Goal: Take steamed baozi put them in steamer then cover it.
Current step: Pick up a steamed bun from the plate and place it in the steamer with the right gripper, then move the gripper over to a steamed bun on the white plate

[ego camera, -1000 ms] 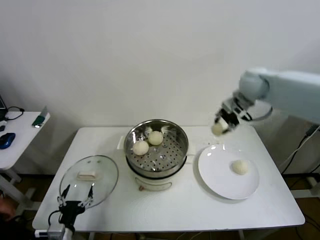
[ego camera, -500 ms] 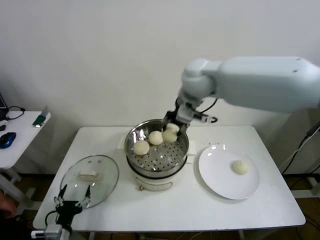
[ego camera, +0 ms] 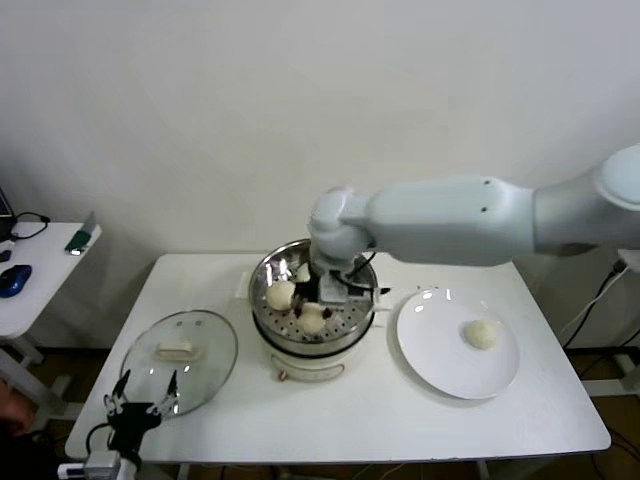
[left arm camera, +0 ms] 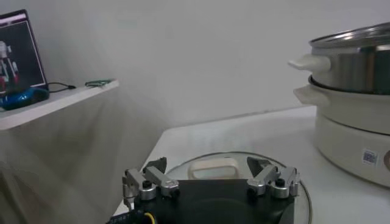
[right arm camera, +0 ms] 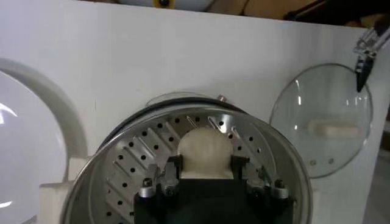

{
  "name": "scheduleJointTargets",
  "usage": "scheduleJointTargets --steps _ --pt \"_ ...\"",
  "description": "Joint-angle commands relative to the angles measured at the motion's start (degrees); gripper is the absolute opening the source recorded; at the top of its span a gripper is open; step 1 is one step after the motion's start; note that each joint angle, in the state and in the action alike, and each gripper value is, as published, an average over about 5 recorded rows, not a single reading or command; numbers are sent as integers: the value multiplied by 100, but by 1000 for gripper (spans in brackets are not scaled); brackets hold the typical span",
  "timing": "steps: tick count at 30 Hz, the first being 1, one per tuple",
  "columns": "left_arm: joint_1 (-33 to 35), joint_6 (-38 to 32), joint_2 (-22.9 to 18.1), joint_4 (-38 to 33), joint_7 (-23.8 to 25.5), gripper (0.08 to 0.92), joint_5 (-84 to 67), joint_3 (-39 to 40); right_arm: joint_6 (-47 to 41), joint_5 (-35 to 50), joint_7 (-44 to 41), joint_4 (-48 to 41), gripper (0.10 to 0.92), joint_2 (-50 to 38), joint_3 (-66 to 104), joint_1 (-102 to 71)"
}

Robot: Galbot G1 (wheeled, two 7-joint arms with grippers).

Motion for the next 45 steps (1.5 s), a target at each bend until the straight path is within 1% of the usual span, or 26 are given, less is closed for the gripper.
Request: scheduleJointTargets --steps 1,7,10,13,16,18,20,22,26,27,31,33,35,38,45 --pt "8 -15 -15 19 -3 823 -4 -4 98 -403 53 -262 551 260 30 -478" --pt "-2 -21 -16 23 -4 823 -7 -3 80 -386 54 -294 552 266 1 -498" --pt "-2 -23 -16 23 -4 823 -7 -4 57 -389 60 -324 566 278 -8 -492" --pt "0 -25 -17 22 -5 823 -7 -6 35 -352 74 -352 617 287 18 -478" --pt "5 -26 -17 15 -5 823 -7 -9 24 -195 40 -363 696 260 81 -408" --pt "6 -25 -19 15 -5 823 -7 -10 38 -11 -72 -356 754 209 116 -275" --pt "8 -25 -21 10 -5 823 -7 -7 71 266 -269 -338 796 111 135 -60" --pt "12 -24 -25 2 -3 823 -5 0 95 622 -501 -329 814 -39 133 205" --pt "6 -20 -32 -1 -2 823 7 17 -40 1515 -914 -464 822 -519 -7 743" --pt "3 -18 -33 -1 -1 823 9 23 -163 1850 -990 -530 822 -679 -125 896" --pt "-19 -13 -29 6 3 823 17 46 -960 3367 -1122 -802 823 -1367 -850 1528" --pt "-39 -10 -25 18 6 823 19 55 -1324 3783 -1179 -895 823 -1744 -1193 1734" --pt "-60 -7 -18 36 9 823 20 62 -1598 3988 -1246 -973 823 -2144 -1473 1861" --pt "-97 -4 -7 68 12 823 18 68 -1916 4035 -1252 -1060 823 -2712 -1809 1878" --pt "-159 -3 -20 154 17 823 38 98 -2774 3498 -892 -983 823 -3928 -2004 1102"
